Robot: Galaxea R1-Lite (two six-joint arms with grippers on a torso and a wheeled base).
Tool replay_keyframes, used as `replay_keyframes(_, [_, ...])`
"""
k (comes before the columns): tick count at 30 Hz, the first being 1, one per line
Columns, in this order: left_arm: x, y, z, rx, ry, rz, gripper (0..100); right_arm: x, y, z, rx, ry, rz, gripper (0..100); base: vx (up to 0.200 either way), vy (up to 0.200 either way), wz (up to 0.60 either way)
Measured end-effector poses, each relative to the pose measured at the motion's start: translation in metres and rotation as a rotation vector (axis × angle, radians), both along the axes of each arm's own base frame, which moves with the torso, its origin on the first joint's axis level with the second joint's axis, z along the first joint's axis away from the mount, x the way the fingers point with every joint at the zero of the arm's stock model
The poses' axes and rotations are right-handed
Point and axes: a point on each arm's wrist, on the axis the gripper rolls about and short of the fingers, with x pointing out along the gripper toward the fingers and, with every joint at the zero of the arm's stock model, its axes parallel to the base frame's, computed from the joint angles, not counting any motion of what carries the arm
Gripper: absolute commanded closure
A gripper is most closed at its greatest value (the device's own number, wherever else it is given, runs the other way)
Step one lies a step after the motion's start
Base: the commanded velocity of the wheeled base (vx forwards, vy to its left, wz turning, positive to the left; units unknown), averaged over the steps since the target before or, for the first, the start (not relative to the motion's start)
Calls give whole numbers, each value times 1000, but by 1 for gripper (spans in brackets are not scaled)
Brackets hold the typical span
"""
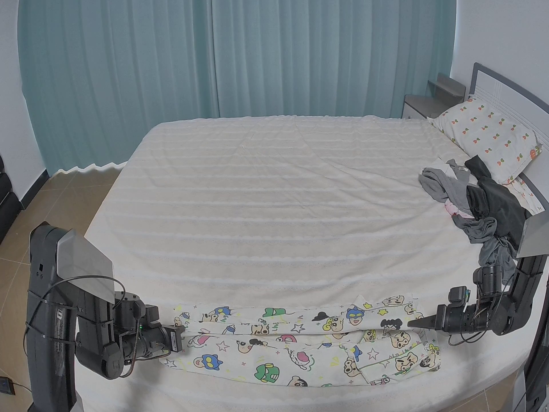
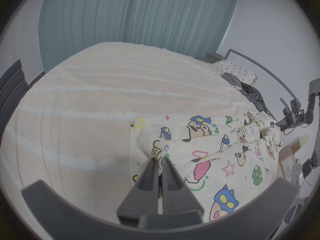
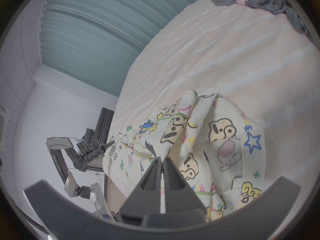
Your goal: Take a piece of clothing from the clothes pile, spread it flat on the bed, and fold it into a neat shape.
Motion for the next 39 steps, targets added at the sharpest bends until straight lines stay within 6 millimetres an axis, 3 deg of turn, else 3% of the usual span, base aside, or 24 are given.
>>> replay_keyframes(18, [-1, -2, -5, -14, 18, -18, 100, -7, -4, -5, -309, -35, -49, 100, 0, 0, 0])
replay_keyframes(26, [0, -2, -5, -17, 16, -18, 100, -4, 6, 16, -328, -116, -41, 100, 0, 0, 0])
replay_keyframes(27, [0, -2, -5, -17, 16, -18, 0, -3, 11, 19, -321, -126, -37, 100, 0, 0, 0])
replay_keyframes(33, [0, -2, -5, -20, 15, -19, 0, 3, 45, 34, -296, -166, -4, 100, 0, 0, 0])
replay_keyframes(39, [1, -2, -4, -27, 11, -17, 0, 15, 65, 22, -347, -152, 2, 100, 0, 0, 0])
